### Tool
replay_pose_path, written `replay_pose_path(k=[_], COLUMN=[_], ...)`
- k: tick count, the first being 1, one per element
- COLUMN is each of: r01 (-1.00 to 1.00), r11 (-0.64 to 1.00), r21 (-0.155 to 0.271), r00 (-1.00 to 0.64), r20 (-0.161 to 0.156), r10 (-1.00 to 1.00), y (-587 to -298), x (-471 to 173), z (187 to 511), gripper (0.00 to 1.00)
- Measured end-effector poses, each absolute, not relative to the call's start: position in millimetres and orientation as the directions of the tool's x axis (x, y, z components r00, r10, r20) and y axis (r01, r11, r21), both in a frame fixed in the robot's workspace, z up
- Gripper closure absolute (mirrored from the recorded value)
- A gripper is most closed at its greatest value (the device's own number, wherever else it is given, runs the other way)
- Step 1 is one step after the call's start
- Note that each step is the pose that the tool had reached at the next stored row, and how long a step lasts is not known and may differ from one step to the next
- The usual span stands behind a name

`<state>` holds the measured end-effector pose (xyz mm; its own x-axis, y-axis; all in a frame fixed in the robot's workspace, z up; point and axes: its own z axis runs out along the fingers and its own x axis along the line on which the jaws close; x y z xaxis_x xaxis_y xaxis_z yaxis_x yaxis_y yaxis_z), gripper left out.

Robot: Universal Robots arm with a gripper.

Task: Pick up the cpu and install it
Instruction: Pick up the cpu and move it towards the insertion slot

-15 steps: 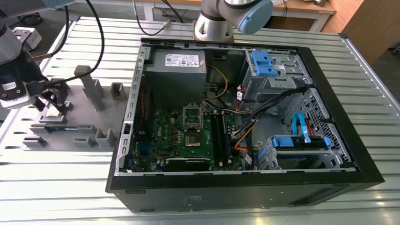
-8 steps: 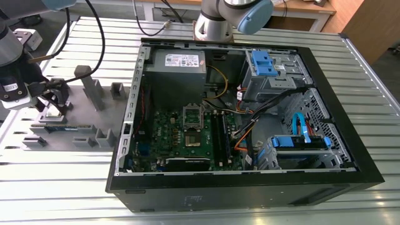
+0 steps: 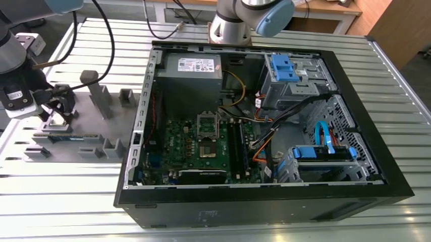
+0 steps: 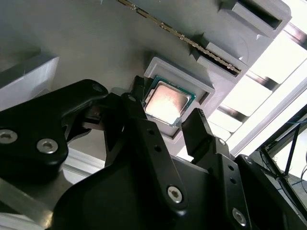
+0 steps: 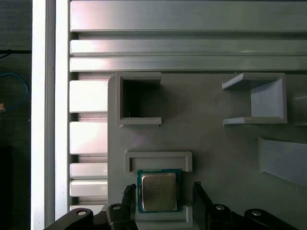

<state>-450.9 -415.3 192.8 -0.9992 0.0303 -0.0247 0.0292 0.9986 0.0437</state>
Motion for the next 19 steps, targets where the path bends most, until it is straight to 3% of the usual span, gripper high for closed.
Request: replay_pose_path(k=[19], r01=[0.024], r11=[0.999], r21=[0.044], r00=[-0.999], r20=[-0.025], r10=[0.025], y=[-411.4], x=[-453.1], z=[187.2], gripper=[0.41])
